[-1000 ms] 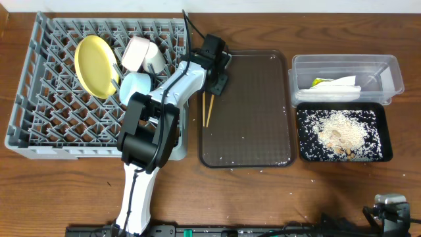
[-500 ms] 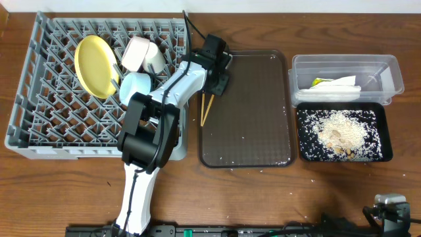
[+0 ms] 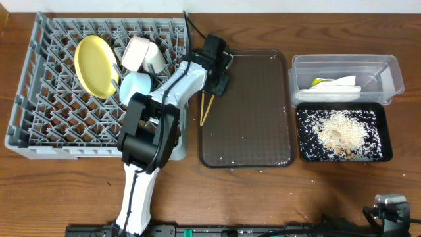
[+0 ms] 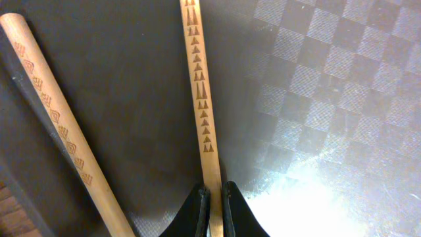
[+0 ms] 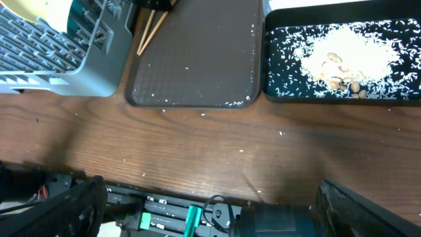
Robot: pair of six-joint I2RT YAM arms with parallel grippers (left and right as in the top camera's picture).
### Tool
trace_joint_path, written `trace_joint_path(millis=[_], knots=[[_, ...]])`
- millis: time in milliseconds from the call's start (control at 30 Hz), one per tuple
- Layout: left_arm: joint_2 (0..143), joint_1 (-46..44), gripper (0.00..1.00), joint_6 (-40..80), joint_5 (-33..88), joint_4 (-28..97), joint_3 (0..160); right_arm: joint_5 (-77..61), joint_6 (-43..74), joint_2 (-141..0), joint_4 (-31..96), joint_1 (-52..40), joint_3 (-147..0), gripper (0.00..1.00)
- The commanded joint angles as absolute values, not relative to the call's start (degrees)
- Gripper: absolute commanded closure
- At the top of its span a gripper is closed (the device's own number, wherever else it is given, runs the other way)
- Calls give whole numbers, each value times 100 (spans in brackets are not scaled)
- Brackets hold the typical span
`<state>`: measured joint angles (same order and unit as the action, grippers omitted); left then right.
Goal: Sort waste into correct bins and load items into the dishwasher
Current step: 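Lower the left gripper and grasp one wooden chopstick, then carry the chopstick left and insert it upright into the rack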
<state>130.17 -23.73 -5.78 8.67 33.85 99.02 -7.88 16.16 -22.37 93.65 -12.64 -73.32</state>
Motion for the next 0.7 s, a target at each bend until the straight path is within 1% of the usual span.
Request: trace_joint_path(millis=[0, 667], knots=[[12678, -2357, 93, -609, 816, 3439, 10022, -753, 1669, -2239, 9371, -1192, -7334, 1], [12042, -2357, 93, -521, 816, 3485, 10031, -753, 1669, -2239, 9371, -1190, -7334, 1]])
